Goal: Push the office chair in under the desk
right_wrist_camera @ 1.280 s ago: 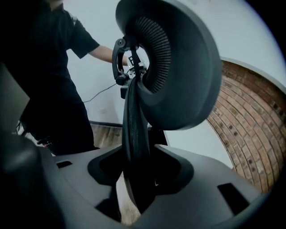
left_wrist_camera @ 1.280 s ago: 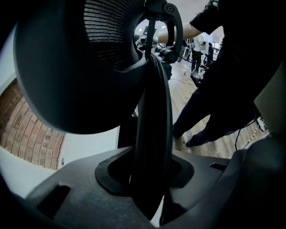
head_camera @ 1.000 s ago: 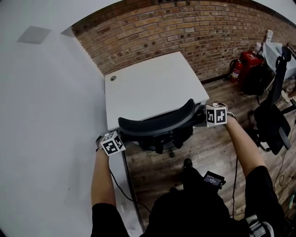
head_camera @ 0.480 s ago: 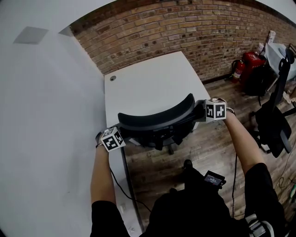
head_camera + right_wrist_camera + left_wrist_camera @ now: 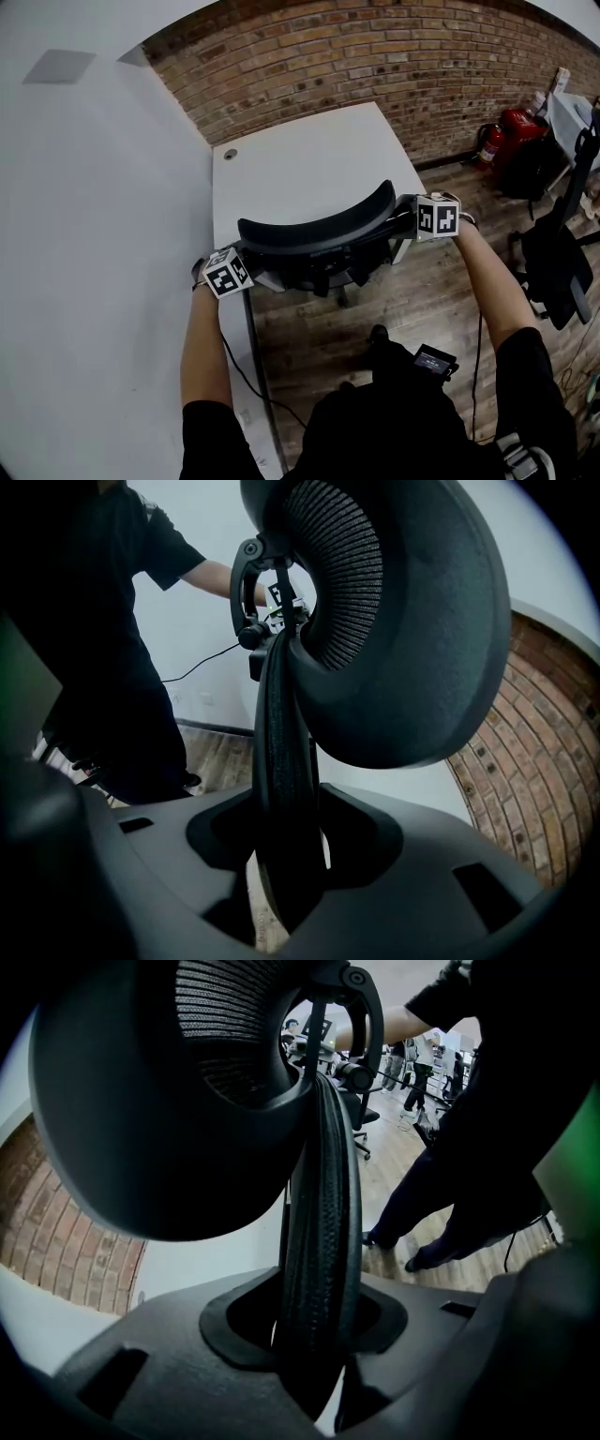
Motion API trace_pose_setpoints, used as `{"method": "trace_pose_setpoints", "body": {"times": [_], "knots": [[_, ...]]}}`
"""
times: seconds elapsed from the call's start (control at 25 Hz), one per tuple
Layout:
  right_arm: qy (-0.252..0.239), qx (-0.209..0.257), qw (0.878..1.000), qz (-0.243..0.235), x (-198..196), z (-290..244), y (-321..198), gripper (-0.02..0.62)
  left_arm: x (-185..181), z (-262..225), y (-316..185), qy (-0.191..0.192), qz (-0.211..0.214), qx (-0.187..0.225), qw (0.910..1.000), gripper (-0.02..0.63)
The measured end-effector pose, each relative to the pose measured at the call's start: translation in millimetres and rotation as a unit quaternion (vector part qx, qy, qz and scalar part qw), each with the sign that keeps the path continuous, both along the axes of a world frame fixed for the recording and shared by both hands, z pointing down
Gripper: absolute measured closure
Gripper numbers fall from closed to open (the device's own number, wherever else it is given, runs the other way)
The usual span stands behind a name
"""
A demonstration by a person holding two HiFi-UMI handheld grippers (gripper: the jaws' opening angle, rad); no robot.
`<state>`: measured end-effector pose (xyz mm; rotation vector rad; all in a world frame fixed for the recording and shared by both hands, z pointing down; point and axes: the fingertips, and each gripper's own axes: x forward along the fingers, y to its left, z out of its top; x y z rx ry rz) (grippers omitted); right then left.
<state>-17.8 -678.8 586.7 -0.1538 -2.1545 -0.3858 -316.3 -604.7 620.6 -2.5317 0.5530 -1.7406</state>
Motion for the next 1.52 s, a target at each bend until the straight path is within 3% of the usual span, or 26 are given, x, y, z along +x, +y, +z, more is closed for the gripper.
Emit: {"method": "trace_pose_setpoints", "body": {"times": [0.8,1.12,1.36,1.52], "knots": [[-0.011,0.024,1.000,-0.016,-1,4,-5,0.433,0,7,-11,-0.006,-0.005,0.001,1.0000,0.451],[0.010,0.097,0.995,-0.006,4,-14,-1,0.414,-8,-6,-6,-0.023,-0.018,0.027,0.9992,0.445],[-0.044,0.101,0.993,0.037,11,-56,9,0.426,-19,-38,8,-0.002,-0.037,0.044,0.9983,0.430],[-0.124,0.087,0.984,0.098,13,-103,14,0.480,-29,-88,12,0.064,-0.090,0.096,0.9892,0.444]]}}
